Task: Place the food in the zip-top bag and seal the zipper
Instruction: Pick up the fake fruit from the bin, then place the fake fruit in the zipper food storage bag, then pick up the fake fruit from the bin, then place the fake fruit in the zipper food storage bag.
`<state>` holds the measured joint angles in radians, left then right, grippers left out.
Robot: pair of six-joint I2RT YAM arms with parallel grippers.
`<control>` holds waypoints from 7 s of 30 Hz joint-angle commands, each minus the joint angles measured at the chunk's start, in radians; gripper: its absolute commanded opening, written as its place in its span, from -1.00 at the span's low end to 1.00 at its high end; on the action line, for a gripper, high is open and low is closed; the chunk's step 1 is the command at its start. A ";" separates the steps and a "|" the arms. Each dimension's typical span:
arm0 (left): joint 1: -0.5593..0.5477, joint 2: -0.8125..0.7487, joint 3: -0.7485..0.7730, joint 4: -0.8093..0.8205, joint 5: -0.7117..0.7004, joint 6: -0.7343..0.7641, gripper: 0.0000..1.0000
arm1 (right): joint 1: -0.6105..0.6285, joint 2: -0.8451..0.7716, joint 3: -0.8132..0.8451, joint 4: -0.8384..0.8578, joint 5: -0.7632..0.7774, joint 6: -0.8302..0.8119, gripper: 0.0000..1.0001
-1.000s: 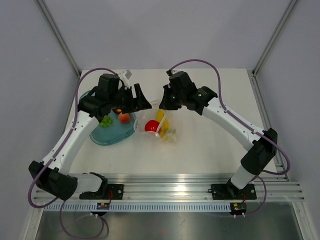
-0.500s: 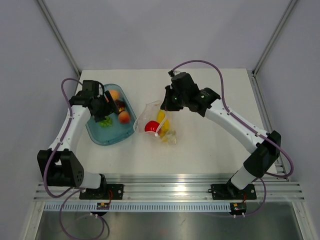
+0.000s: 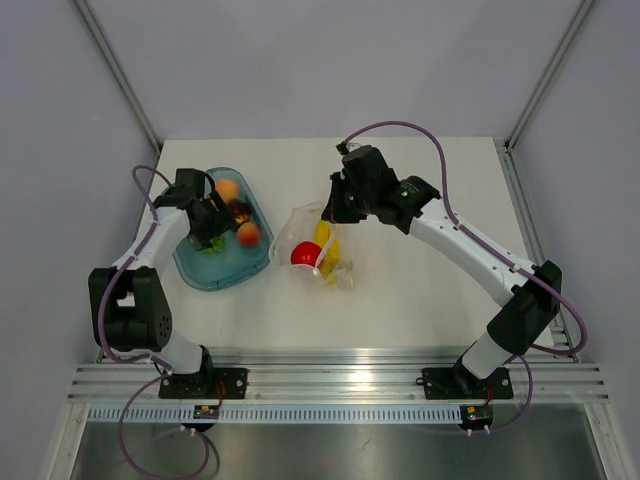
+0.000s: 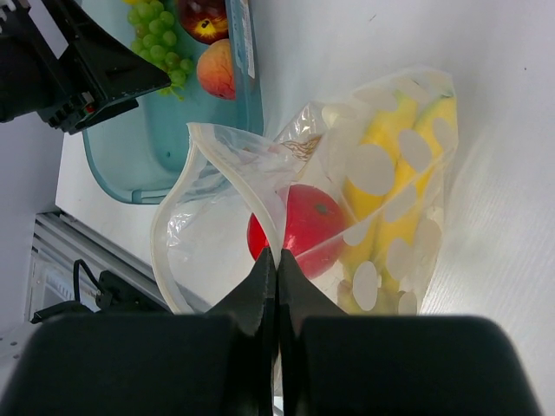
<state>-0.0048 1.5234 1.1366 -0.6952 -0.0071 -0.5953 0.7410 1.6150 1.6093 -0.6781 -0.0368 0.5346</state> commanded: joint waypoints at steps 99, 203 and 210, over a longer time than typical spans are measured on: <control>-0.110 -0.266 0.184 -0.191 0.181 0.092 0.67 | 0.012 -0.093 -0.051 0.046 0.072 0.018 -1.00; -0.534 -0.112 -0.001 0.280 0.360 -0.127 -0.79 | 0.012 -0.066 -0.048 0.100 -0.031 0.070 -1.00; -0.543 -0.075 0.026 0.220 0.346 -0.100 -0.79 | 0.012 -0.053 -0.028 0.097 -0.022 0.067 -1.00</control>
<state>-0.5358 1.4311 1.1049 -0.4576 0.3710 -0.7258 0.7425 1.5749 1.5360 -0.6312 -0.0547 0.5922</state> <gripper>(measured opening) 0.184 0.011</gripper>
